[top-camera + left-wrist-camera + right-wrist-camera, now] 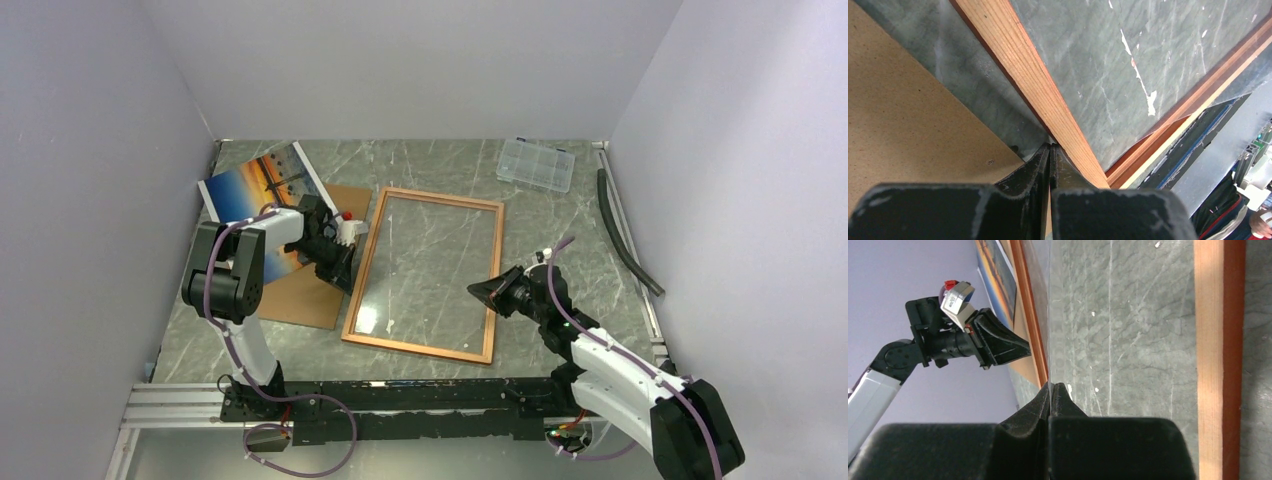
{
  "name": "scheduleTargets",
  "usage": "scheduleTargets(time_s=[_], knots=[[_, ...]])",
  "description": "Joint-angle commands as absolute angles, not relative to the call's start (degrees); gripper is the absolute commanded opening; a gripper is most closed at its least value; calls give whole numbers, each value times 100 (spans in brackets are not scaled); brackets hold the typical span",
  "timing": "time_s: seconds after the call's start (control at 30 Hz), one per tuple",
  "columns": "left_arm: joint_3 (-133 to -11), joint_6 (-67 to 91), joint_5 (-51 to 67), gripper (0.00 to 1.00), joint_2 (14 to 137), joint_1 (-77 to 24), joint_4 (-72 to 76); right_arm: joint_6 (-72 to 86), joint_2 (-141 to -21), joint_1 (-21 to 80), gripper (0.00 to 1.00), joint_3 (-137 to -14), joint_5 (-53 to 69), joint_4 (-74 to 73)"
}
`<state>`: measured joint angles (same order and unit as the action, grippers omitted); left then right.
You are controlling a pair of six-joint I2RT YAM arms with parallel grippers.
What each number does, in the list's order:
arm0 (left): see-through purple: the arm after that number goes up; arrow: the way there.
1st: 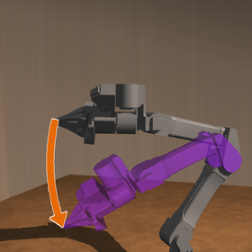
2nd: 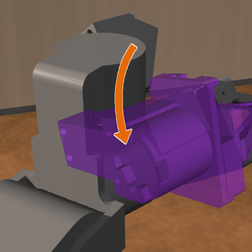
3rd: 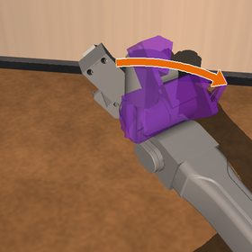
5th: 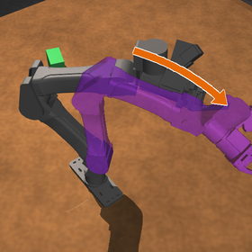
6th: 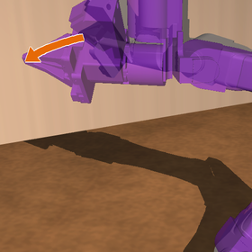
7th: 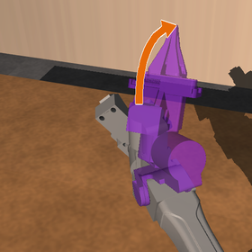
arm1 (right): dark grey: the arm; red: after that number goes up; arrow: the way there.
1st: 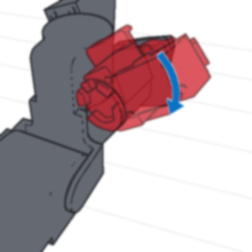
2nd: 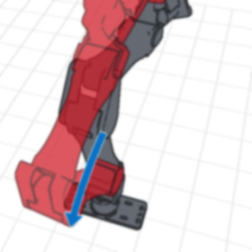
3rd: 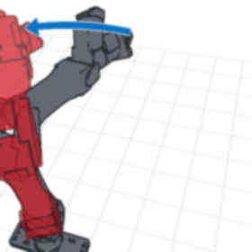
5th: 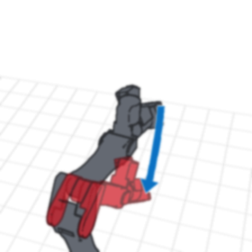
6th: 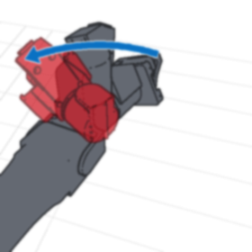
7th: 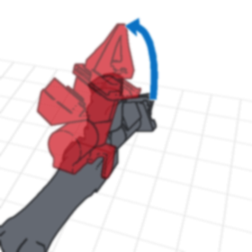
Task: Put the photo into the frame
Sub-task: Place the photo frame item in the photo frame.
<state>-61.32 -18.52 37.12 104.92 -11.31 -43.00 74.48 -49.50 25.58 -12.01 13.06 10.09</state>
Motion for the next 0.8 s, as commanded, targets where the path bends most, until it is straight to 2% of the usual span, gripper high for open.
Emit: scheduleTargets(time_s=[0.0,0.7,0.77], knots=[[-6075,-1793,3956,9,10453,-1306,-4220,7703,-4926,2585,0,-1254,1764,1549],[-6135,-1804,3861,8,10476,-1355,-4285,8746,-4734,2554,0,-1242,2107,2276],[-6161,-1802,3858,8,10496,-1356,-4291,8602,-4688,2549,0,-1391,2076,1987]])
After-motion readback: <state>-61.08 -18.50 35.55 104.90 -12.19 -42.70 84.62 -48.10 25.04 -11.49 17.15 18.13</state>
